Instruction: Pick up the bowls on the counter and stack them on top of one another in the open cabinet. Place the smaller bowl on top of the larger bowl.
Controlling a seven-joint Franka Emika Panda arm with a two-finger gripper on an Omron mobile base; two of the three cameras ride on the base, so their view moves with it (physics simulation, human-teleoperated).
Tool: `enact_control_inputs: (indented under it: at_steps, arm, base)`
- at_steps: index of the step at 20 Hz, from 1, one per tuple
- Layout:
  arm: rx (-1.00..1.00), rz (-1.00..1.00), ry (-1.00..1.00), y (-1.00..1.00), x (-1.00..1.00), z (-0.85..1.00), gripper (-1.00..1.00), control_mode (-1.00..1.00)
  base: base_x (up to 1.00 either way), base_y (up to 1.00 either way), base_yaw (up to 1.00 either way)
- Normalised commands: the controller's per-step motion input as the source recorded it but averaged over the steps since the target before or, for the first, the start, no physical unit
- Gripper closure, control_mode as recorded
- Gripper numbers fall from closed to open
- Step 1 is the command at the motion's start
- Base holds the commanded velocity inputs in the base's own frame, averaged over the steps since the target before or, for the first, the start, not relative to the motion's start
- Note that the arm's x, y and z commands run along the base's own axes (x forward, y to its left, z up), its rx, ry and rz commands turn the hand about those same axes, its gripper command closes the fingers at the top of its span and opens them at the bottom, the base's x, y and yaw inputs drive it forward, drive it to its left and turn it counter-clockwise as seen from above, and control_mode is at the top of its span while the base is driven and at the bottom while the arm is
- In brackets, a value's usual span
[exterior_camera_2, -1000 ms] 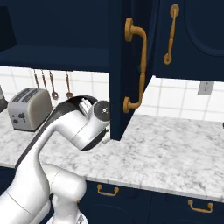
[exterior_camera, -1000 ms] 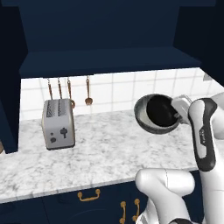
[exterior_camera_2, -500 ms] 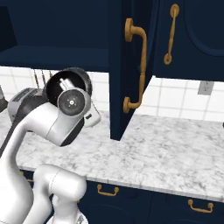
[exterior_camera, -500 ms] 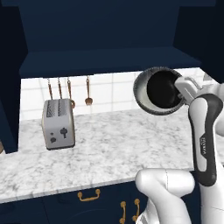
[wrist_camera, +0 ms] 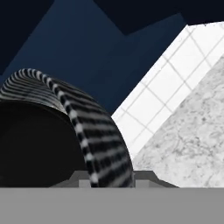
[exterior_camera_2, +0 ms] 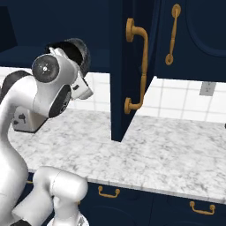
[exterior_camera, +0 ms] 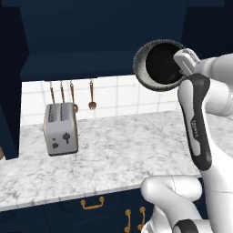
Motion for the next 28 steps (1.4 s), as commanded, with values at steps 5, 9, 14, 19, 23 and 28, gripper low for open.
enact_control_inputs:
  at_steps: [5, 9, 14, 19, 23, 28]
  arm:
    - [0.1, -0.2, 0.19, 0.0, 0.81, 0.23, 1.0, -1.0]
    - [0.14, -0.22, 0.12, 0.0, 0.71, -0.18, 1.0, -1.0]
    - [0.17, -0.24, 0.06, -0.05, 0.92, -0.28, 1.0, -1.0]
    - [0.08, -0.23, 0.0, 0.0, 0.82, -0.17, -1.0, -1.0]
    - [0.0, -0.13, -0.12, 0.03, -0.25, 0.04, -1.0, -1.0]
    - [0.01, -0.01, -0.28, 0.19, -0.95, -0.04, -1.0, -1.0]
  base:
    - [0.0, 0.0, 0.0]
    - [0.0, 0.0, 0.0]
    - [0.0, 0.0, 0.0]
    - [0.0, 0.0, 0.0]
    - [0.0, 0.0, 0.0]
    - [0.0, 0.0, 0.0]
